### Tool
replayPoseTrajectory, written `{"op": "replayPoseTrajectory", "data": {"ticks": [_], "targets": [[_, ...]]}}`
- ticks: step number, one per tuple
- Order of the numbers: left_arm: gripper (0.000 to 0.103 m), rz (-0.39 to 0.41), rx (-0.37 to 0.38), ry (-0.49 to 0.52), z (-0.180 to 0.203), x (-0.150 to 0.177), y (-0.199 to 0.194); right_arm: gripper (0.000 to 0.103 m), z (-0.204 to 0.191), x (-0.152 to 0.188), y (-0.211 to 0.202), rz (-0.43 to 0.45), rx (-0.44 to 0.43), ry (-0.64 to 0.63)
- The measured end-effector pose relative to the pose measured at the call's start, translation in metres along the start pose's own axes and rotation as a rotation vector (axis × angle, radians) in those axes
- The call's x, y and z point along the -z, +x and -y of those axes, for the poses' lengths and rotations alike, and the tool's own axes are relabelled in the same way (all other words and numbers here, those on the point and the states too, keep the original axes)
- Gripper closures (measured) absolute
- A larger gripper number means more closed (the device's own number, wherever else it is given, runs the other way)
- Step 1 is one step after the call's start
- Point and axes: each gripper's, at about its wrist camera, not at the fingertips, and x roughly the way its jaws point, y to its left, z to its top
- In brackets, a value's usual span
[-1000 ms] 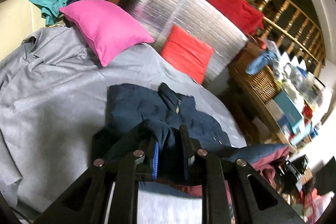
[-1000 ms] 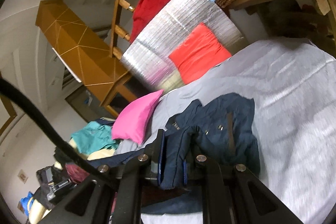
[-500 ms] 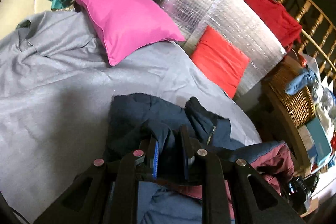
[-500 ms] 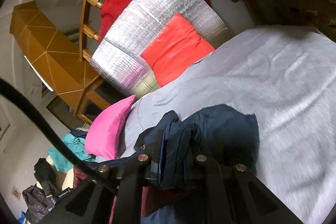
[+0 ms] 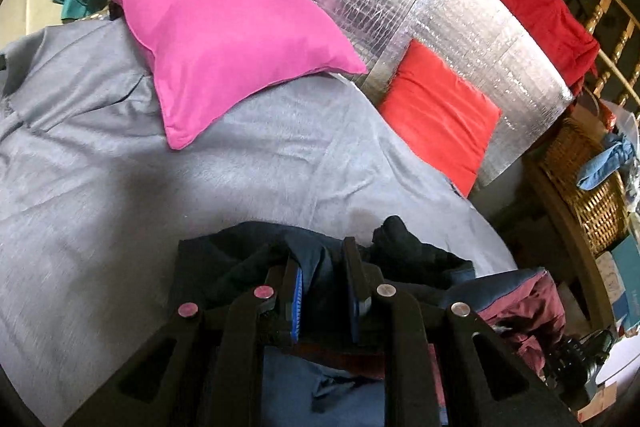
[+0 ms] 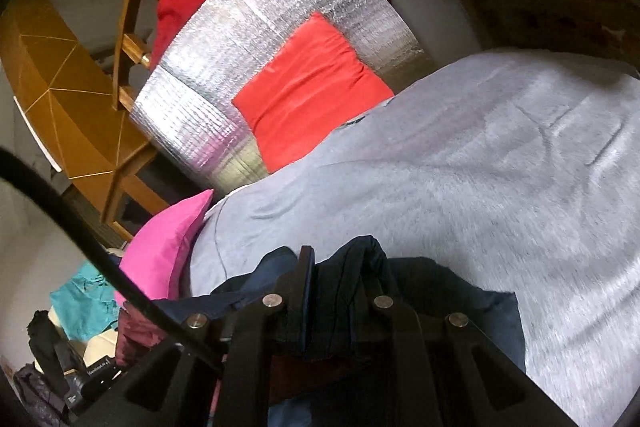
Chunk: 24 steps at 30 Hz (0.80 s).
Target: Fold large clothes
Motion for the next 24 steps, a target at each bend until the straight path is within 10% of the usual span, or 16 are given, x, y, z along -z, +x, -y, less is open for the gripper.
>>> {"op": "replayPoseTrajectory", "data": {"ticks": [6, 8, 13, 20, 24], "targets": [[0.067, -0.039, 0.018, -0.031, -0.005, -0.002, 0.014, 0.081, 0.017, 0.000, 0.029, -0.069, 0.018, 0.097], [0.038, -0.005, 0.033, -0.037, -0.002, -0.003, 0.008, 0.072, 0.023, 0.001, 0.032, -0.099, 0.004, 0.129], [0.019, 0.159, 0.035, -0.016, 0.008, -0.009, -0.030, 0.014, 0.018, -0.004, 0.014, -0.033, -0.047, 0.118], [0.019, 0.057, -0.191, 0.029, 0.012, 0.001, -0.034, 0.019, -0.032, -0.003, -0.011, -0.040, -0.092, -0.058], [0.019, -0.016, -0.305, 0.005, 0.001, 0.016, -0.035, 0.046, -0.078, 0.019, 0.003, -0.171, -0.086, -0.188]]}}
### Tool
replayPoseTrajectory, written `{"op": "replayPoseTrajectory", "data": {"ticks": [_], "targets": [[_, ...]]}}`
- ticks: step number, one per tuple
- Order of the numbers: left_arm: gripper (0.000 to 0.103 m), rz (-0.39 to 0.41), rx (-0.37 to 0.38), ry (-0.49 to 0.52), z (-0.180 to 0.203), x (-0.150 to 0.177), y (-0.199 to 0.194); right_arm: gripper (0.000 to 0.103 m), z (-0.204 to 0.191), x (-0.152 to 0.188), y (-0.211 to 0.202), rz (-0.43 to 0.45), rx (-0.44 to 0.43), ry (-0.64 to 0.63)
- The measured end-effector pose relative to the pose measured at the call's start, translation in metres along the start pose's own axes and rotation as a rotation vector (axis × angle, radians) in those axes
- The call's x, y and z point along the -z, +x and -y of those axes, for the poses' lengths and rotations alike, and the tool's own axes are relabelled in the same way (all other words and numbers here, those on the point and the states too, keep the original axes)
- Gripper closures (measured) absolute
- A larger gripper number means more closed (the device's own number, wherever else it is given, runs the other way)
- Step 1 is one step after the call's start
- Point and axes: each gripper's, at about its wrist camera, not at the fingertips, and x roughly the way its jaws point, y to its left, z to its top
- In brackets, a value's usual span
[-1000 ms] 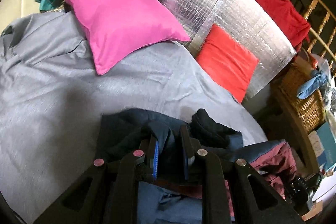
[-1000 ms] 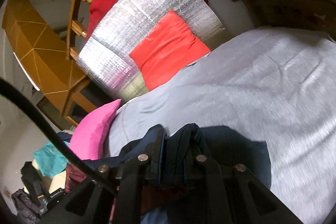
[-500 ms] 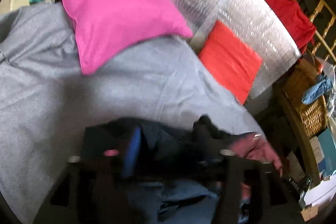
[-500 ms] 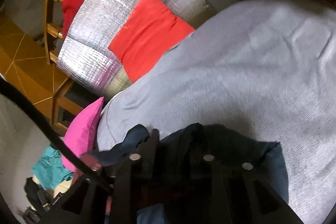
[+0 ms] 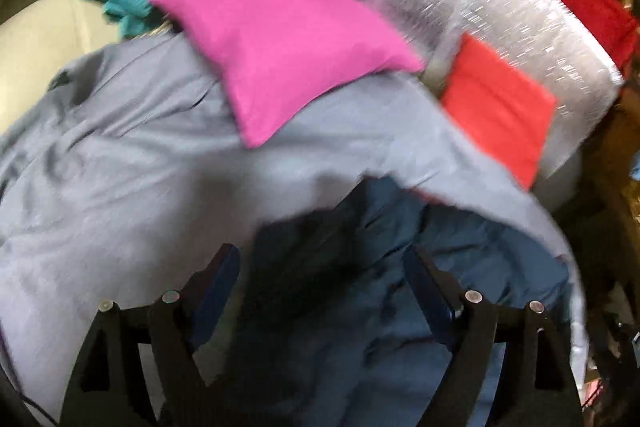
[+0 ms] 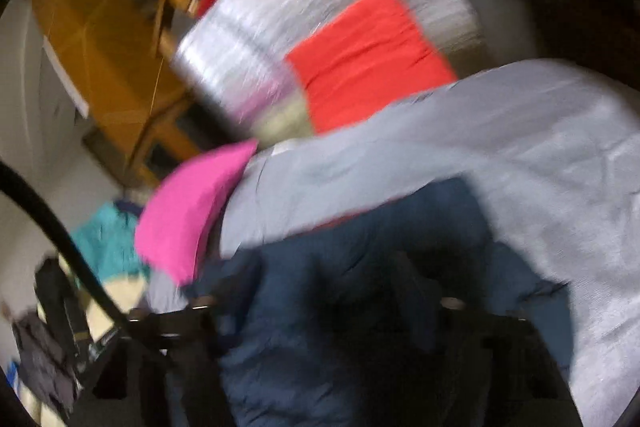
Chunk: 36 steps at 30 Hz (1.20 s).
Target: Fold large clothes
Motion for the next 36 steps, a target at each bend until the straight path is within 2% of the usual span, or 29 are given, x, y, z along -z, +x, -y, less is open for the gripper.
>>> {"op": "replayPoseTrajectory", "data": {"ticks": [4, 8, 12, 15, 18, 21, 22, 24, 26, 27, 28, 29, 33, 36], "targets": [[0.019, -0.007, -0.131, 0.018, -0.004, 0.008, 0.001, 0.046, -0.044, 0.020, 0.032, -0.144, -0.021, -0.046], [0.019, -0.036, -0.165, 0.058, -0.004, 0.008, 0.009, 0.046, -0.076, 0.031, 0.078, -0.226, 0.037, -0.066], [0.019, -0.118, -0.193, 0.130, 0.000, 0.016, 0.030, 0.045, -0.067, 0.037, 0.143, -0.338, 0.201, -0.017], [0.019, -0.154, -0.173, 0.125, -0.004, 0.016, 0.036, 0.044, -0.048, 0.029, 0.158, -0.342, 0.188, 0.077], [0.019, -0.172, -0.156, 0.109, -0.012, 0.014, 0.037, 0.044, -0.039, 0.023, 0.145, -0.333, 0.119, 0.162], [0.019, -0.183, -0.144, 0.075, -0.021, 0.013, 0.035, 0.044, -0.027, 0.014, 0.105, -0.193, 0.083, 0.184], [0.019, -0.184, -0.142, 0.068, -0.023, 0.013, 0.034, 0.044, -0.020, 0.011, 0.091, -0.150, 0.107, 0.186], [0.019, -0.178, -0.148, 0.068, -0.024, 0.012, 0.033, 0.044, 0.001, 0.003, 0.069, -0.102, 0.226, 0.171], [0.018, -0.180, -0.152, 0.079, -0.024, 0.013, 0.034, 0.049, 0.027, 0.004, 0.065, -0.123, 0.305, 0.212], [0.018, -0.184, -0.156, 0.084, -0.024, 0.014, 0.037, 0.063, 0.048, 0.008, 0.066, -0.156, 0.332, 0.259], [0.018, -0.190, -0.158, 0.088, -0.024, 0.014, 0.038, 0.073, 0.062, 0.013, 0.067, -0.189, 0.323, 0.299], [0.018, -0.194, -0.164, 0.091, -0.024, 0.014, 0.039, 0.073, 0.069, 0.016, 0.064, -0.197, 0.312, 0.324], [0.018, -0.182, -0.174, 0.089, -0.022, 0.010, 0.033, 0.069, 0.047, 0.014, 0.043, -0.134, 0.316, 0.283], [0.018, -0.151, -0.184, 0.096, -0.022, 0.006, 0.026, 0.069, -0.004, 0.014, 0.043, -0.147, 0.193, 0.164]]}}
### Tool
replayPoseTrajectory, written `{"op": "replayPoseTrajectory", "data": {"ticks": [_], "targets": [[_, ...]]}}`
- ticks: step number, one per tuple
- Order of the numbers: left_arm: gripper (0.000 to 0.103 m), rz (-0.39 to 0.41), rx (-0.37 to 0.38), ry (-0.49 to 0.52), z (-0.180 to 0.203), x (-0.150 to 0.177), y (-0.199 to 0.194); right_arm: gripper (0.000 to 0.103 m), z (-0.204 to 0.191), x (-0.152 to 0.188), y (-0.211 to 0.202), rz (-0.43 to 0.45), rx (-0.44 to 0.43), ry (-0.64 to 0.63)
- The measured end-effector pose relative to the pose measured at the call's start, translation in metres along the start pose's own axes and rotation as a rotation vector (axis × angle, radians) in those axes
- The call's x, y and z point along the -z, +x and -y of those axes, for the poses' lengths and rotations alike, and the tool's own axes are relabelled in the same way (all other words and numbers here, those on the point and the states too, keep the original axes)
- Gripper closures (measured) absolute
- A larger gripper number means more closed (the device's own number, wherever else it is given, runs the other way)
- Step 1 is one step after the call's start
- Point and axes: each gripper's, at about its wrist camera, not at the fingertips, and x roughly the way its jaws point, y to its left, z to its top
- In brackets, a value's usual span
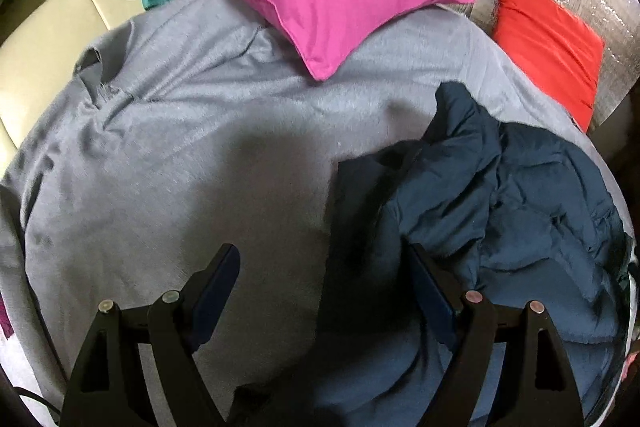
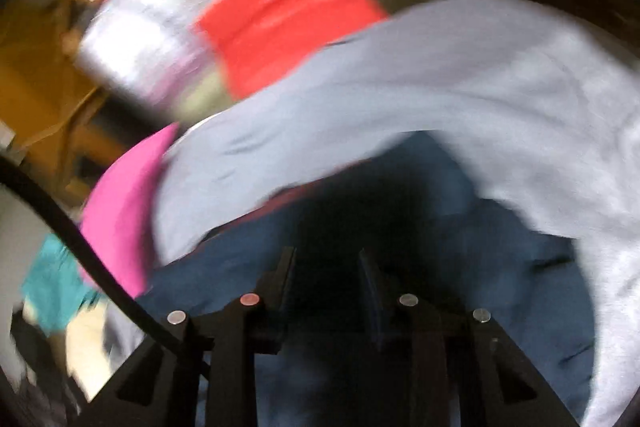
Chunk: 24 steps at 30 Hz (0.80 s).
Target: Fold large clothes
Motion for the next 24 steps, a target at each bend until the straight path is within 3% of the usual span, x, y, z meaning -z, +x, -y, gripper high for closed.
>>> {"op": "replayPoseTrajectory", "data": {"ticks": [6, 10, 13, 15, 18, 24], "targets": [[0.018, 0.007, -0.025, 0.014, 0.000, -0.002, 0.001, 0.069, -0.106, 0.038, 0.042, -0.152, -0.113, -0.249], [0.018, 0.007, -0.024, 0.016, -0.001, -0.003, 0.000, 0.058, -0.129, 0.044, 0.110, -0.236, -0.013, -0.260], [0.018, -0.003, -0.005, -0.001, -0.003, -0.005, 0.000, 0.058, -0.116, 0.044, 0.124, -0.237, -0.025, -0.186], [0.018, -0.003, -0.001, -0.002, -0.004, -0.006, -0.001, 0.057, -0.106, 0.039, 0.114, -0.239, -0.080, -0.126], [0.018, 0.003, -0.006, 0.010, -0.003, -0.006, -0.004, 0.036, -0.092, 0.027, 0.078, -0.172, -0.137, -0.083], [0.018, -0.001, 0.003, 0.011, -0.007, -0.002, -0.012, 0.035, -0.018, 0.020, -0.023, 0.007, -0.096, -0.014]]}}
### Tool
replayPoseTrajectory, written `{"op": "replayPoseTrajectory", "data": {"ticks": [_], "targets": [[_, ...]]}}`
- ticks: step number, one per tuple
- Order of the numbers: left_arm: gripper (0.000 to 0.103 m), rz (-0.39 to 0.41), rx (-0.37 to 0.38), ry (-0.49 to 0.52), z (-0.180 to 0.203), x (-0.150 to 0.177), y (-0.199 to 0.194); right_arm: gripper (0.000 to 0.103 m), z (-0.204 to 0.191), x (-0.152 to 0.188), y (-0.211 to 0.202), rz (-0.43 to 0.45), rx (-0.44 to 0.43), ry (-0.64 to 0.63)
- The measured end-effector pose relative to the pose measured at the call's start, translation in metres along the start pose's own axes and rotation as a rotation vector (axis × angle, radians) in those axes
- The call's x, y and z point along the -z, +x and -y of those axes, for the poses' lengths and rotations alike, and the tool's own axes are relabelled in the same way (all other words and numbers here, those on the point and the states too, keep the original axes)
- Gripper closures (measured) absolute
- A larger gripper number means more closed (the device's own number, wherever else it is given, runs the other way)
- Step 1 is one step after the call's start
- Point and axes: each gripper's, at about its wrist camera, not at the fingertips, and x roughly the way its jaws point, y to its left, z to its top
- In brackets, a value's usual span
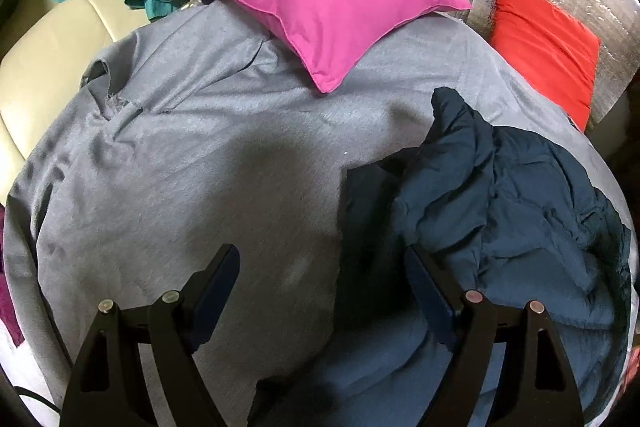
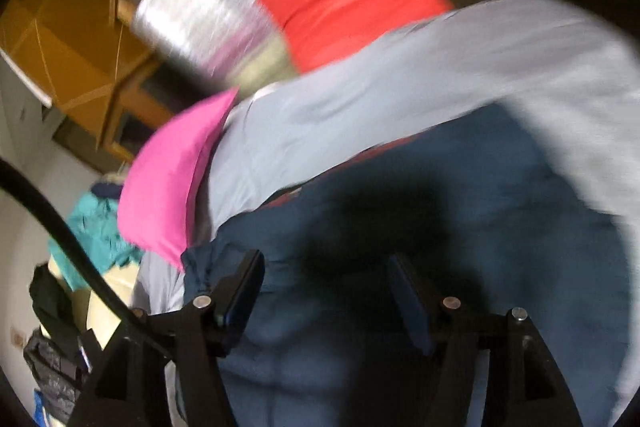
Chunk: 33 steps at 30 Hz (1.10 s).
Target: Fold large clothes
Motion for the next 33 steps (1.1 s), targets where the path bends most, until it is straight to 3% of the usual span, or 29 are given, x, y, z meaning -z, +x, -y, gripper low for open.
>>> {"op": "replayPoseTrajectory", "data": {"ticks": [5, 6, 9, 13, 15, 18, 20, 21, 22, 30, 33], "targets": [[0.018, 0.012, 0.014, -0.031, -0.009, 0.004, -0.008, 0.034, 0.080, 0.025, -0.085, 0.123, 0.015, 0.112], [0.018, 0.023, 0.019, -0.035, -0.009, 0.004, -0.010, 0.039, 0.090, 0.030, -0.092, 0.125, 0.004, 0.130], [0.018, 0.043, 0.013, -0.021, -0.006, 0.005, -0.012, 0.060, 0.109, 0.042, -0.088, 0.093, -0.023, 0.171], [0.018, -0.017, -0.033, 0.051, 0.007, 0.010, 0.013, 0.069, 0.112, 0.044, -0.056, -0.048, 0.070, 0.119], [0.018, -0.039, -0.028, 0.065, 0.009, 0.009, 0.020, 0.069, 0.113, 0.044, -0.060, -0.044, 0.067, 0.122], [0.018, -0.005, 0.006, 0.036, 0.003, 0.002, 0.013, 0.067, 0.114, 0.030, -0.074, 0.016, 0.031, 0.140], [0.018, 0.033, 0.027, 0.029, -0.003, -0.006, 0.008, 0.041, 0.118, 0.015, -0.083, 0.087, 0.005, 0.161], [0.018, 0.039, 0.033, 0.028, -0.006, -0.009, 0.009, 0.017, 0.120, 0.007, -0.084, 0.106, 0.007, 0.172], [0.018, 0.038, 0.044, 0.024, -0.009, -0.013, 0.012, 0.012, 0.123, 0.001, -0.083, 0.116, 0.016, 0.180], [0.018, -0.086, 0.307, -0.092, -0.029, -0.029, 0.041, 0.012, 0.167, -0.032, -0.028, -0.054, 0.017, 0.260], [0.018, -0.150, 0.374, -0.080, -0.018, -0.027, 0.052, 0.005, 0.174, -0.029, -0.020, -0.079, -0.054, 0.254]]}}
